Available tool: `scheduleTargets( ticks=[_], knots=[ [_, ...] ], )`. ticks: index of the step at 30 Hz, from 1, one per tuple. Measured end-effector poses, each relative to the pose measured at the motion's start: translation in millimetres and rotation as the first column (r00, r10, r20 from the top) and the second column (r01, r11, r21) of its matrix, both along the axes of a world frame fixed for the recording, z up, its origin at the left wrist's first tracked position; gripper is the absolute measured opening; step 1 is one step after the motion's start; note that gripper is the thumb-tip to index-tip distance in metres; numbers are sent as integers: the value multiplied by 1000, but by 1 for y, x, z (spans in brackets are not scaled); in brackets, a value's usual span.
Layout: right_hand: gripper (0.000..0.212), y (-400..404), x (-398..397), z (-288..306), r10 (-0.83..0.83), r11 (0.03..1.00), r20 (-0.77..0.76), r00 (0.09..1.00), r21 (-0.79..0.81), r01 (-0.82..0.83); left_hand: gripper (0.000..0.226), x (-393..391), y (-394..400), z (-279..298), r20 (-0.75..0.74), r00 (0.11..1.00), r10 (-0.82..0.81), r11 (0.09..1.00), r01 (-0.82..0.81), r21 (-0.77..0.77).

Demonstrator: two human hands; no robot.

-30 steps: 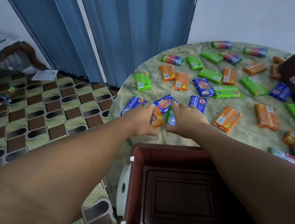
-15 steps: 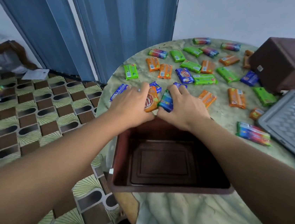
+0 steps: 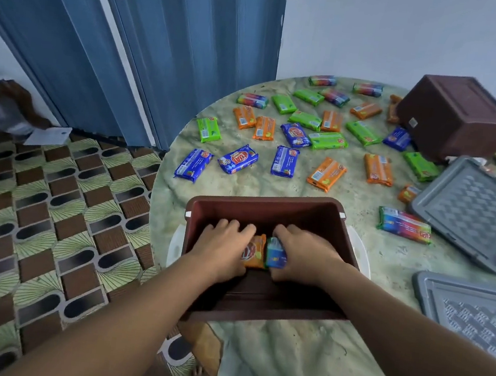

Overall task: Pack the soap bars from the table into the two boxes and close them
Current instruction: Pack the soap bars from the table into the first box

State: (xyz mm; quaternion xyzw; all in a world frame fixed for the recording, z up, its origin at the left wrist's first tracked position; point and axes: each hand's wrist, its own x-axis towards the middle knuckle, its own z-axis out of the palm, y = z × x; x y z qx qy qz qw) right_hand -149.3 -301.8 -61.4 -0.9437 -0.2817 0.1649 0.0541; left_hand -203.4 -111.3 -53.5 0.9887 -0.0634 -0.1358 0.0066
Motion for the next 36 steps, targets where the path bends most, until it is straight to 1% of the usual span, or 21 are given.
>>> scheduleTargets(
  ticks=[2, 6, 8, 13, 18, 20, 23, 25, 27, 28, 29, 30, 32, 33, 34, 36],
  knots=[
    [75, -2, 5, -8, 7, 999, -24, 1000, -38, -8, 64, 3, 2, -6, -7, 1000, -9, 1000, 9, 6],
    [77, -2, 11, -16, 17, 1000, -18, 1000, -20, -17, 48, 6, 2, -12, 29, 999, -21, 1000, 21, 19],
    [76, -1, 12, -18, 15, 1000, -21, 1000, -16, -15, 45, 6, 1, -13, 37, 999, -22, 1000, 22, 9],
    [76, 0, 13, -18, 2, 1000, -26, 1000, -18, -3, 48, 7, -2, -13, 26, 1000, -7, 1000, 6, 8],
    [60, 0, 13, -19, -88, 995, -44, 995, 52, 90, 61, 6, -7, -10, 20, 1000, 13, 1000, -13, -22],
    [57, 0, 14, -19, -100, 994, -33, 994, 50, 101, 61, 5, -10, -6, 20, 999, 29, 998, -28, -62],
    [59, 1, 14, -19, -100, 994, -26, 995, 39, 101, 45, 2, -10, 0, 38, 996, 75, 977, -65, -205],
    [63, 1, 14, -17, -98, 995, -20, 995, 34, 98, 40, -1, -9, 5, 67, 986, 154, 944, -127, -304],
    [65, 1, 14, -16, -95, 995, -18, 995, 25, 96, 37, -4, -7, 13, 94, 951, 293, 874, -227, -430],
    [65, 1, 14, -16, -95, 995, -16, 995, 21, 96, 36, -6, -6, 18, 91, 930, 356, 837, -274, -474],
    [65, 2, 14, -15, -94, 995, -16, 995, 17, 94, 34, -7, -4, 21, 84, 921, 381, 827, -298, -477],
    [66, 2, 14, -14, -93, 996, -18, 996, 15, 93, 33, -8, -1, 23, 80, 928, 363, 856, -299, -421],
    [68, 3, 14, -13, -93, 996, -25, 995, 11, 93, 26, -10, 3, 25, 51, 957, 286, 941, -270, -204],
    [68, 3, 14, -12, -93, 996, -25, 995, 8, 94, 25, -12, 3, 27, 23, 965, 260, 962, -257, -89],
    [68, 3, 14, -12, -93, 996, -24, 995, 7, 93, 28, -13, 2, 28, -17, 970, 242, 970, -242, 14],
    [68, 2, 13, -12, -96, 995, -24, 995, 9, 96, 42, -15, -4, 26, -85, 972, 220, 962, -202, 182]
  ],
)
